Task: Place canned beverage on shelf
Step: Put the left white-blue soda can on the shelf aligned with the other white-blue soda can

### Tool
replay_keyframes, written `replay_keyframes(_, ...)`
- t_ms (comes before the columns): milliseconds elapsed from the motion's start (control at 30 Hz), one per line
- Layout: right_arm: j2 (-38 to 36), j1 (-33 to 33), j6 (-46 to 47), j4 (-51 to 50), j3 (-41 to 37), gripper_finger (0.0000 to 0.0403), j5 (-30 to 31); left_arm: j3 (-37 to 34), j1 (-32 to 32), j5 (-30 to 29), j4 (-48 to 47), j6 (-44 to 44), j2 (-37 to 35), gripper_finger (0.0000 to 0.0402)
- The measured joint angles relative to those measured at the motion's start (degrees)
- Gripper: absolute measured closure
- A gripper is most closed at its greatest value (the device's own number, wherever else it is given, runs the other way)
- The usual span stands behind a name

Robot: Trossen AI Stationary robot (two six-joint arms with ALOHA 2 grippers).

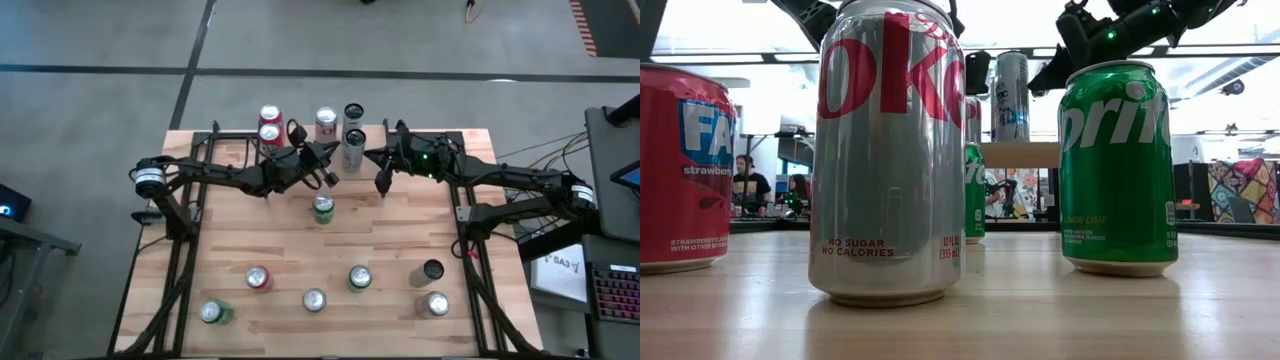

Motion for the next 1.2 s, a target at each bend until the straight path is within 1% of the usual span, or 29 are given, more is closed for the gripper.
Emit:
replay_keyframes(233, 0.00, 0.00, 0.17, -0.18, 0.00, 0.0390, 0.00, -0.01, 0.36, 0.42, 0.28, 0.37, 0.42, 0.0402)
replay_keyframes(367, 0.00, 0.00, 0.20, -0.20, 0.00, 0.0390, 0.02, 0.01, 0.50, 1.71, 2.26, -0.03, 2.18, 0.0402)
replay_keyframes(500, 0.00, 0.00, 0.20, -0.22, 0.00, 0.0390, 0.02, 0.78, 0.38, 0.36, 1.48, 0.11, 3.76, 0.0402)
replay_keyframes(633, 0.00, 0.00, 0.19, -0.21, 0.00, 0.0390, 0.02, 1.92, 0.33, 0.37, 1.44, -1.28, 4.28, 0.0402)
replay_keyframes(933, -0.02, 0.02, -0.49, -0.71, 0.00, 0.0390, 0.02, 1.92, -1.02, 0.49, 0.75, -2.43, 4.29, 0.0401)
replay_keyframes(1033, -0.02, 0.02, -0.73, -0.74, 0.00, 0.0390, 0.14, 1.92, -1.47, -0.31, 0.61, -2.62, 4.28, 0.0401)
replay_keyframes(1200, -0.15, 0.00, -1.42, -0.70, 0.00, 0.0390, 2.26, 1.92, -2.29, -2.90, -0.82, -2.62, 3.95, 0.0401)
